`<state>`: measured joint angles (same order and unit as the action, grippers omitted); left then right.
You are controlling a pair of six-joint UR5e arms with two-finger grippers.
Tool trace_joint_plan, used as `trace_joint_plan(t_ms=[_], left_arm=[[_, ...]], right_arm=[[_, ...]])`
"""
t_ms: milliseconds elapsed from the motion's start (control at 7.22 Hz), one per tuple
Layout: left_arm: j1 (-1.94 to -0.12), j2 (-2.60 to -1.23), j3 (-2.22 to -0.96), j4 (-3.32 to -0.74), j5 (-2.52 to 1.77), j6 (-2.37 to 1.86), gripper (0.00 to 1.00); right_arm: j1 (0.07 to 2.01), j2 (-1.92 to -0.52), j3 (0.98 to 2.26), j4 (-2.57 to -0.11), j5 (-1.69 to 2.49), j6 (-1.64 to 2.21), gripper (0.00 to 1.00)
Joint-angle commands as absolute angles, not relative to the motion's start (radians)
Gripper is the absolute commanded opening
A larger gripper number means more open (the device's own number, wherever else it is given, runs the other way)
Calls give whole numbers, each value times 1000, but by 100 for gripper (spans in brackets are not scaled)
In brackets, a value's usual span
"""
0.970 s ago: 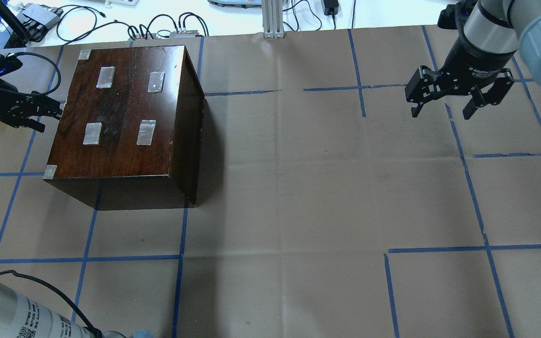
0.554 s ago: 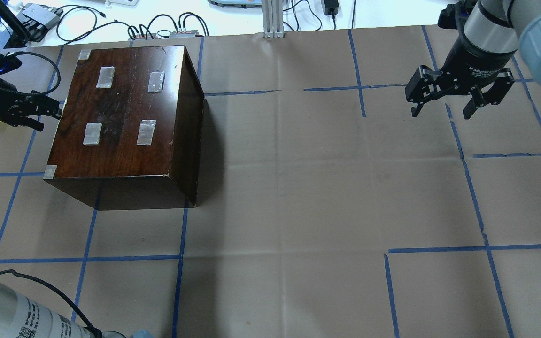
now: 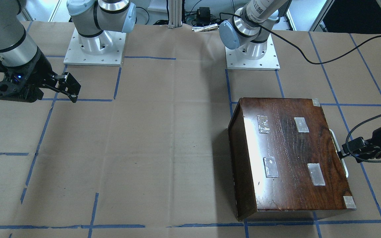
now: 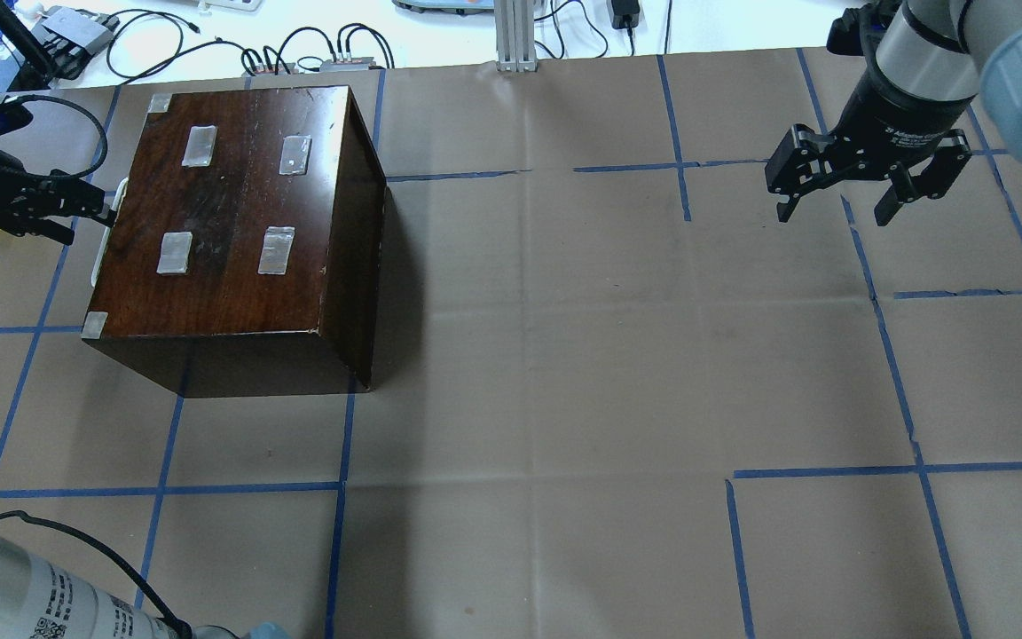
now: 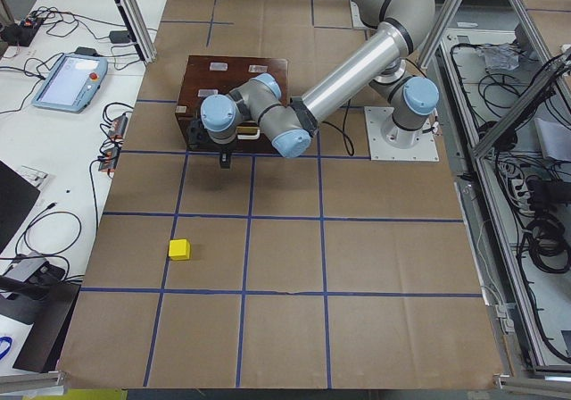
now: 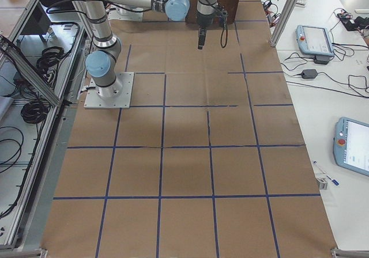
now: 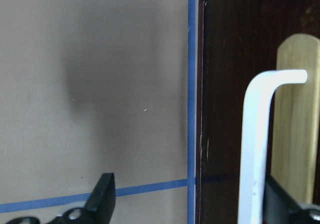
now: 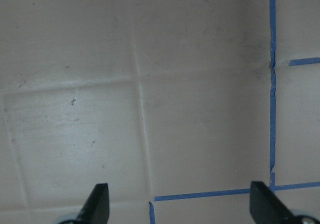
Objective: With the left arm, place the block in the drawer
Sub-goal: 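Pull the drawer open with the left gripper, away from the cabinet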
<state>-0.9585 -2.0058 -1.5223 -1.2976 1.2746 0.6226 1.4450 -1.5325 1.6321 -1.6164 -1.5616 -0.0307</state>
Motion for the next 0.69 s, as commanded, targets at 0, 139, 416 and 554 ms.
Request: trace_joint_plan(t_ms=[0, 139, 416, 554], left_arm=[[-956, -2006, -1522, -1281, 1301, 627, 99], [-954, -2008, -1523, -1270, 1302, 627, 99], [-953, -2014, -1523, -1249, 1302, 627, 99], [-951, -2016, -1523, -1241, 1305, 627, 99]], right_arm=[[1445, -1532, 1632, -1615, -1562, -31, 100], [1445, -1532, 1632, -1617, -1562, -31, 100], [1445, -1532, 1632, -1617, -1562, -31, 100], [1445, -1532, 1632, -1617, -1562, -31, 100]])
